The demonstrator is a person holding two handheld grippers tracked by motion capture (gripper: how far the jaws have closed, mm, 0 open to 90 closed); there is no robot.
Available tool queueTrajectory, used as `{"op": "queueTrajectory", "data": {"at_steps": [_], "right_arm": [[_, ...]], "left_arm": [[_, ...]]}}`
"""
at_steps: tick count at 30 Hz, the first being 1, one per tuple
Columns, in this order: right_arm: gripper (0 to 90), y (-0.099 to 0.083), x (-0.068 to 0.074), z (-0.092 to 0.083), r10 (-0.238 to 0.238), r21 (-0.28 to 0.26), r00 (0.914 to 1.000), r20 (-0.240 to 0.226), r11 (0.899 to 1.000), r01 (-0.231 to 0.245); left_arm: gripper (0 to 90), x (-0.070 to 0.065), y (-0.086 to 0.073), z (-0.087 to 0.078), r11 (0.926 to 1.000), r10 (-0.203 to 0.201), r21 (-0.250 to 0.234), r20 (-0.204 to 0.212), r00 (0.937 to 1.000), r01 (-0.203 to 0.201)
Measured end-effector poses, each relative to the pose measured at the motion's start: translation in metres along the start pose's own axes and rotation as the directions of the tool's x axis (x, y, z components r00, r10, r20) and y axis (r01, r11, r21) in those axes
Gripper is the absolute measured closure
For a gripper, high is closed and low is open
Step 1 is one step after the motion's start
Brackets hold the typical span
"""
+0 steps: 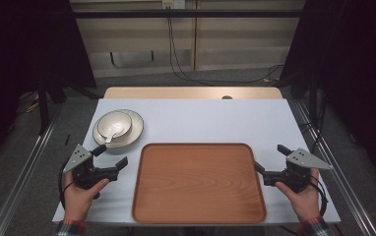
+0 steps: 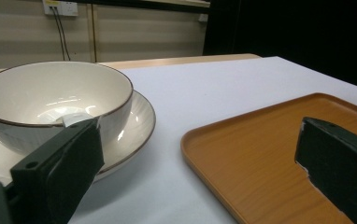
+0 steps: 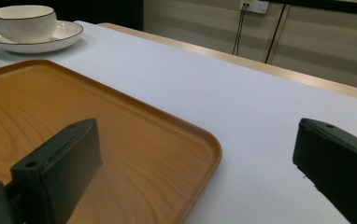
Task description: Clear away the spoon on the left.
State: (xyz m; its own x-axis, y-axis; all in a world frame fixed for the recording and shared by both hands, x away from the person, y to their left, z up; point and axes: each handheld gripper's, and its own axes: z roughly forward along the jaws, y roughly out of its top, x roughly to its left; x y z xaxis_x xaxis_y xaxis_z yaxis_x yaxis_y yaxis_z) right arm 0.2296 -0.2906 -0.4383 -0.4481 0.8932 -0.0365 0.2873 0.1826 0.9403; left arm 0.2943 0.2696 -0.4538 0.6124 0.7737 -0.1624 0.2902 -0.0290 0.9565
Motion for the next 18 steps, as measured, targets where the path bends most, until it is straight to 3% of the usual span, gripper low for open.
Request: {"op": "queueTrajectory", "data": {"at_steps": [2,5,12,18], "right_arm": [[1.0,0.0,0.0,0.0,-0.004,0.005,1.0,0.002,1.0,0.004],[1.1,0.0,0.001,0.0,-0.006,0.006,1.0,-0.004,1.0,0.006],[1.1,0.0,0.001,0.0,-0.008,0.0,1.0,-0.001,1.0,0.008],[1.6,0.0,0.002,0.0,-0.011,0.004,0.9998,-0.016,1.0,0.011]], "left_arm": [[2.5,0.001,0.0,0.002,0.9998,-0.02,-0.008,-0.009,0.9998,0.02],[3.0,0.003,0.0,0.005,0.9999,-0.006,0.01,-0.03,0.9995,0.006],[4.4,0.011,0.001,0.008,0.9997,-0.025,0.0,-0.065,0.9976,0.025],[5.6,0.019,0.001,0.014,0.999,-0.044,-0.002,-0.113,0.9926,0.044]]}}
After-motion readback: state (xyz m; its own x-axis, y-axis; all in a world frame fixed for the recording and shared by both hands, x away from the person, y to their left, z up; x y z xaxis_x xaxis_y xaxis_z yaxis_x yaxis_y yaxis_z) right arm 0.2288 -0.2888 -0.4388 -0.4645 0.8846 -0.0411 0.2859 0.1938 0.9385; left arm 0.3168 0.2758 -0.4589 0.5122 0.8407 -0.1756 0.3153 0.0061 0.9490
